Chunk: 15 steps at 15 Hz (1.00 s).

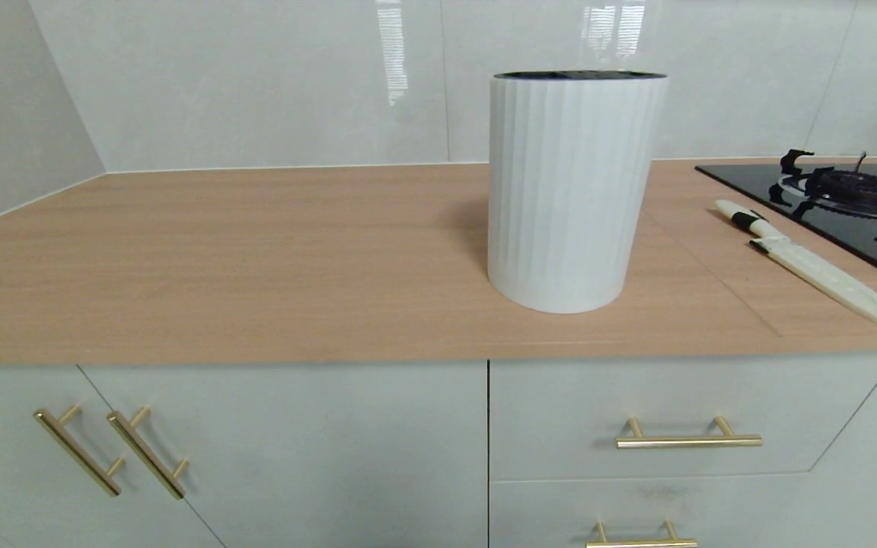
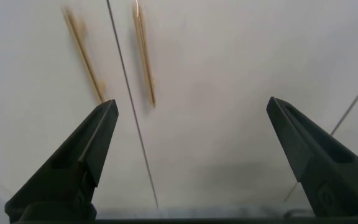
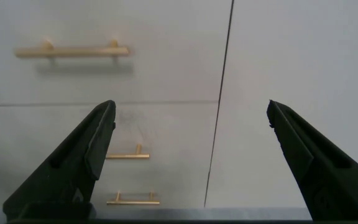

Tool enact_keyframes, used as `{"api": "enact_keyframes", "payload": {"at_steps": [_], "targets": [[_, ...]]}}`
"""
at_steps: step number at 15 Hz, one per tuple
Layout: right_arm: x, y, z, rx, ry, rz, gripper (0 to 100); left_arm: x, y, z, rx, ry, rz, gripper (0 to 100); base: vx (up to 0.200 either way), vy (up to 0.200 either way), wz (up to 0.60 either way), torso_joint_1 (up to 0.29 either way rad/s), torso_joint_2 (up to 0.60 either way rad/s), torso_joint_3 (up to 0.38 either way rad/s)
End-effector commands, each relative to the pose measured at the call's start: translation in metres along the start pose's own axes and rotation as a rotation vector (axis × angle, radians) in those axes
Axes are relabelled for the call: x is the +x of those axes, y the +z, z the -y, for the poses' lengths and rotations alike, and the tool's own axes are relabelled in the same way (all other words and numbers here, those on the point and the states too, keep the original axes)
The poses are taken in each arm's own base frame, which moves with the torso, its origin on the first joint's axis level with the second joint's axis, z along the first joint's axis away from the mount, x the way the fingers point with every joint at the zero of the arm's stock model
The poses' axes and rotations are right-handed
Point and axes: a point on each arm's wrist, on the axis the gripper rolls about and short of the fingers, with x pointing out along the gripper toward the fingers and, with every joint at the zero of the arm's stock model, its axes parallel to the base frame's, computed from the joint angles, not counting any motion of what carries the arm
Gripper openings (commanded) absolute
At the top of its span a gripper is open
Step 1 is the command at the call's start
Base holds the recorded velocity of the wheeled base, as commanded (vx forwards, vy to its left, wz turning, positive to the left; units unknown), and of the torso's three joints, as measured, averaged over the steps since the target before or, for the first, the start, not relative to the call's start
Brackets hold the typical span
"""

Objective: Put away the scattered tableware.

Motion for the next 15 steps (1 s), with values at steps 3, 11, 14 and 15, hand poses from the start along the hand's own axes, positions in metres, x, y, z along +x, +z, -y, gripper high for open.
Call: {"api": "enact_keyframes", "payload": {"at_steps": [3, 11, 14, 15], "targets": [[0.0001, 0.0, 0.0, 0.0, 0.0, -0.001, 100, 0.0002, -0.0002, 0.0, 0.001, 0.0, -0.003, 100, 0.0, 0.0, 0.0, 0.111, -0.48, -0.338], [0.0001, 0.0, 0.0, 0.0, 0.0, -0.001, 100, 0.0002, -0.0002, 0.0, 0.0, 0.0, -0.003, 100, 0.0, 0.0, 0.0, 0.154, -0.47, -0.316], [0.0001, 0.0, 0.0, 0.0, 0.0, -0.001, 100, 0.0002, -0.0002, 0.0, 0.0, 0.0, -0.003, 100, 0.0, 0.0, 0.0, 0.191, -0.49, -0.308], [0.0001, 0.0, 0.0, 0.0, 0.0, -0.001, 100, 0.0002, -0.0002, 0.0, 0.0, 0.0, -0.003, 100, 0.0, 0.0, 0.0, 0.207, -0.49, -0.305]]}}
